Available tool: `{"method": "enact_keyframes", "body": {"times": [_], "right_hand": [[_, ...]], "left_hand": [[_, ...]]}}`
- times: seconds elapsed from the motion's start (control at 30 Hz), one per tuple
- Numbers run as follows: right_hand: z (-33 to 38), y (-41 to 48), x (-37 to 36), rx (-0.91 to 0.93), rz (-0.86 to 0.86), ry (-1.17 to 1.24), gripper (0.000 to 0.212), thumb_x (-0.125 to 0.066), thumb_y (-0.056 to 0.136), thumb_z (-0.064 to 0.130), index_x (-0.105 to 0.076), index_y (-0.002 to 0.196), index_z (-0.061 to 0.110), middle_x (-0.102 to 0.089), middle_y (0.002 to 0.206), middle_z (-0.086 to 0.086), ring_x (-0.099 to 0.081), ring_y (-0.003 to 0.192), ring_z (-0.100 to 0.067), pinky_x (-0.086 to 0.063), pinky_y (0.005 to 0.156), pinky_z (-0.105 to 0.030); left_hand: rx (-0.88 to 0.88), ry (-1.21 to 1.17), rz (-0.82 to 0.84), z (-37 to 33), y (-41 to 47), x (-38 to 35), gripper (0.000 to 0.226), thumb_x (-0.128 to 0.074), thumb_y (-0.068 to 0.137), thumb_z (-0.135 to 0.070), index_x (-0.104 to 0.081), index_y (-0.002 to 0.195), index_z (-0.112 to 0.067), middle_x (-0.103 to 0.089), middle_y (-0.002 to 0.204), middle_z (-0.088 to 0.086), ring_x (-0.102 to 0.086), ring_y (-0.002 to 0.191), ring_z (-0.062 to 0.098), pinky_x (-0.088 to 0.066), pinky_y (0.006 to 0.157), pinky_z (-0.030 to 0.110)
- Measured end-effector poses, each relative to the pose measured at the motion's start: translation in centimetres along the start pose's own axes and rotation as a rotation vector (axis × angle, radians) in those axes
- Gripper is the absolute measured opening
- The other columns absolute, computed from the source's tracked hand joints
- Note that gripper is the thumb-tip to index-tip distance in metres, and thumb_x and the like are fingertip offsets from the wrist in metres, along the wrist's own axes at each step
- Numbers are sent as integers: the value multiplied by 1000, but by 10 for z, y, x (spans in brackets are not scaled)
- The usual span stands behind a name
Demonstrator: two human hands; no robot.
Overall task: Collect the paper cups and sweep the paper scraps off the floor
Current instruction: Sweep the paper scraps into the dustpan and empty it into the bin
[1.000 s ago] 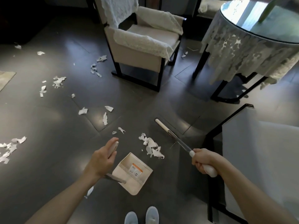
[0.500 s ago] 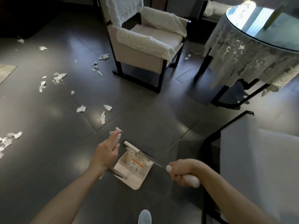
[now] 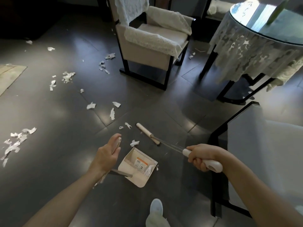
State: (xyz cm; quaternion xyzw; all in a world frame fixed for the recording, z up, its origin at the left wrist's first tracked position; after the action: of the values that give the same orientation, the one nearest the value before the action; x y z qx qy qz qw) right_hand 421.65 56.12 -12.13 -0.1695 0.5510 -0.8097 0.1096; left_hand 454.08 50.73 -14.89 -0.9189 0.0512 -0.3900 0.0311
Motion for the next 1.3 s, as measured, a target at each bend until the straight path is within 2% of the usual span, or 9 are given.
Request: {"method": "enact_keyframes", "body": {"times": [0.23, 0.3, 0.43, 0.53, 0.6, 0.73, 1.03, 1.2, 1.3], "right_hand": [[-19, 24, -59, -11, -107, -78, 53, -44, 90, -3, -38, 141, 11, -47, 54, -4, -41, 37, -7, -36, 36, -17], [-15, 33, -86, 3, -99, -263, 49, -45, 88, -3, -43, 136, 6, -52, 63, -8, -48, 48, -12, -40, 45, -21], [-7, 38, -146, 35, -84, -698, 47, -52, 82, 3, -53, 129, 3, -66, 107, -15, -60, 83, -22, -54, 77, -33], [-21, 27, -188, 55, -40, -848, 56, -53, 84, 5, -41, 139, 8, -63, 106, -11, -58, 86, -21, -53, 85, -35], [-27, 12, -192, 67, 10, -794, 58, -51, 86, 7, -37, 141, 12, -60, 87, -5, -57, 76, -17, -53, 76, -30], [-41, -17, -167, -63, 139, -304, 55, -48, 88, 0, -41, 139, 20, -46, 54, 1, -40, 37, -3, -35, 36, -14], [-19, -35, -139, -30, 115, -111, 36, -46, 91, -3, -45, 124, 9, -46, 53, -2, -41, 35, -3, -34, 33, -13], [7, -5, -103, 0, 4, 2, 7, -47, 91, -4, -48, 96, 0, -48, 58, -5, -42, 32, -4, -34, 29, -14], [19, 22, -84, 41, -74, -93, 10, -45, 91, -4, -48, 83, 2, -46, 57, -6, -41, 35, -7, -34, 30, -15]], "left_hand": [[37, 16, -37, 48, -78, 41, 41, -54, 94, -16, -44, 131, -29, -67, 98, 7, -64, 80, 24, -51, 69, 36], [51, 19, -77, 63, -95, 49, 39, -54, 94, -16, -45, 130, -29, -67, 101, 8, -64, 80, 23, -48, 67, 33], [59, 17, -138, 78, -100, 57, 40, -54, 94, -16, -48, 132, -23, -63, 120, 6, -62, 103, 29, -46, 83, 37], [52, 25, -121, 77, -93, 55, 40, -51, 96, -21, -45, 134, -27, -64, 116, 7, -62, 98, 28, -43, 77, 32], [59, 26, -123, 75, -91, 55, 40, -50, 96, -23, -43, 134, -29, -66, 110, 7, -63, 93, 28, -38, 72, 29], [67, 31, -108, 74, -95, 54, 42, -52, 95, -19, -44, 135, -27, -66, 108, 10, -63, 94, 33, -34, 70, 27], [170, -70, -176, 77, -132, 60, 33, -52, 95, -18, -45, 124, -32, -63, 88, 2, -60, 71, 27, -39, 63, 32], [243, -97, -202, 78, -161, 68, 33, -53, 95, -20, -46, 124, -33, -61, 96, -4, -61, 79, 19, -44, 68, 30], [314, -123, -245, 83, -188, 77, 36, -56, 94, -16, -49, 127, -28, -65, 100, -1, -66, 90, 23, -46, 72, 31]]}}
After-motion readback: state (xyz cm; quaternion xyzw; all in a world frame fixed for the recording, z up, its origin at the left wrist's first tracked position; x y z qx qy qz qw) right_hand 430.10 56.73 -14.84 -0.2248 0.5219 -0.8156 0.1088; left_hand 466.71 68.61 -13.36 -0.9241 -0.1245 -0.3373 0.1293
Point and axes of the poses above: each hand's wrist, its own y-axis towards the middle knuckle, its own x-axis out of the back of the hand, z = x × y, the point moved 8 cm from there along y, towards the middle knuckle
